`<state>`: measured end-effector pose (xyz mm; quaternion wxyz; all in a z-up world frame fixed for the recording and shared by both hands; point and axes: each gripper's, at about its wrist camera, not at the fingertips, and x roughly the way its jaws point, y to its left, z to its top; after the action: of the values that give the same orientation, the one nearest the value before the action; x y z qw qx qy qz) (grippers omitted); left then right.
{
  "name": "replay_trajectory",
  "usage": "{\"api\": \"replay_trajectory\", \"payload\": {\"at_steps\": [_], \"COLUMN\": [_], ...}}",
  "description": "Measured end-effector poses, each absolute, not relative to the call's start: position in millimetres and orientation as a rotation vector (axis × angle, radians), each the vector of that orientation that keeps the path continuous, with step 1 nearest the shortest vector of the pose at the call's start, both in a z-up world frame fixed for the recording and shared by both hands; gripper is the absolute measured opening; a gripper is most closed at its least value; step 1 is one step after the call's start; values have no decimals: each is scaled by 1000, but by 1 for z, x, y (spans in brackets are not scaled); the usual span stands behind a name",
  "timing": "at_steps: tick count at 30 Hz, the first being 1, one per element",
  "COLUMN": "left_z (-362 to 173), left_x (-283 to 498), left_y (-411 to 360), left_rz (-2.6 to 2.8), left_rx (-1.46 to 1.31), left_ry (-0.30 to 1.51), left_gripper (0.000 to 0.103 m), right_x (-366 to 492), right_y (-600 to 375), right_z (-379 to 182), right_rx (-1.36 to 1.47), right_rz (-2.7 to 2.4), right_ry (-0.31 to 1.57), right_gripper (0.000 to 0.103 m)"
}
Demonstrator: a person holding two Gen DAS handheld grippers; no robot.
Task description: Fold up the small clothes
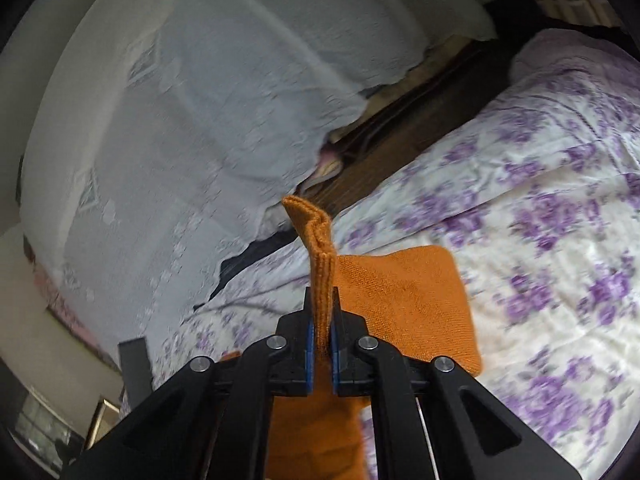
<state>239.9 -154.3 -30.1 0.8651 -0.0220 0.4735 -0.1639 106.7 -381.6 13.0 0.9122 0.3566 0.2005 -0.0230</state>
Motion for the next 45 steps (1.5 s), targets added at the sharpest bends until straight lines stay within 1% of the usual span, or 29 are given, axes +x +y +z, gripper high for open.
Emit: {"api": "replay_trajectory", "payload": {"at_steps": [9,15,22,26,28,29,30,31,34,35,36,37,39,41,43,45], "left_z": [-32,-15,-8,-16,-34,-44,-55,-63,-49,-42,-38,-32,-24,-11,-1,0], "left_x": [253,259,275,273,276,280,286,293,288,284,280,277,273,268,265,264], "left_y": [-128,-88,-36,-15,2,10,19,23,23,21,21,22,23,31,38,36], "left_rz": [-340,-239,-173,-134,-88,-79,-78,-76,-132,-173,-190,-206,-250,-233,-211,-273], "left_rx": [-103,-67,-121,9,56,45,11,-9,-32,-35,-41,-55,-92,-131,-162,-192], "left_ry": [1021,959,982,934,949,978,1018,1058,1019,1007,998,990,984,940,896,915], "left_gripper": [99,99,99,99,99,99,98,99,99,99,99,99,99,99,99,99], "right_x": [140,162,183,196,207,211,214,214,202,196,189,184,174,169,170,176], "right_y": [-284,-240,-188,-167,-156,-152,-151,-154,-172,-179,-188,-195,-211,-229,-244,-266], "right_z": [21,27,38,26,5,-7,-21,-29,-18,-10,0,7,18,21,14,-1], "right_rx": [652,645,579,587,582,584,593,608,606,608,605,599,551,489,467,501], "right_rz": [117,167,223,273,281,279,277,271,271,286,287,277,232,140,80,48], "right_ry": [488,513,524,571,628,658,700,716,692,661,629,606,578,572,606,664], "right_gripper": [7,7,7,10,15,29,39,40,41,48,51,52,53,53,53,52]}}
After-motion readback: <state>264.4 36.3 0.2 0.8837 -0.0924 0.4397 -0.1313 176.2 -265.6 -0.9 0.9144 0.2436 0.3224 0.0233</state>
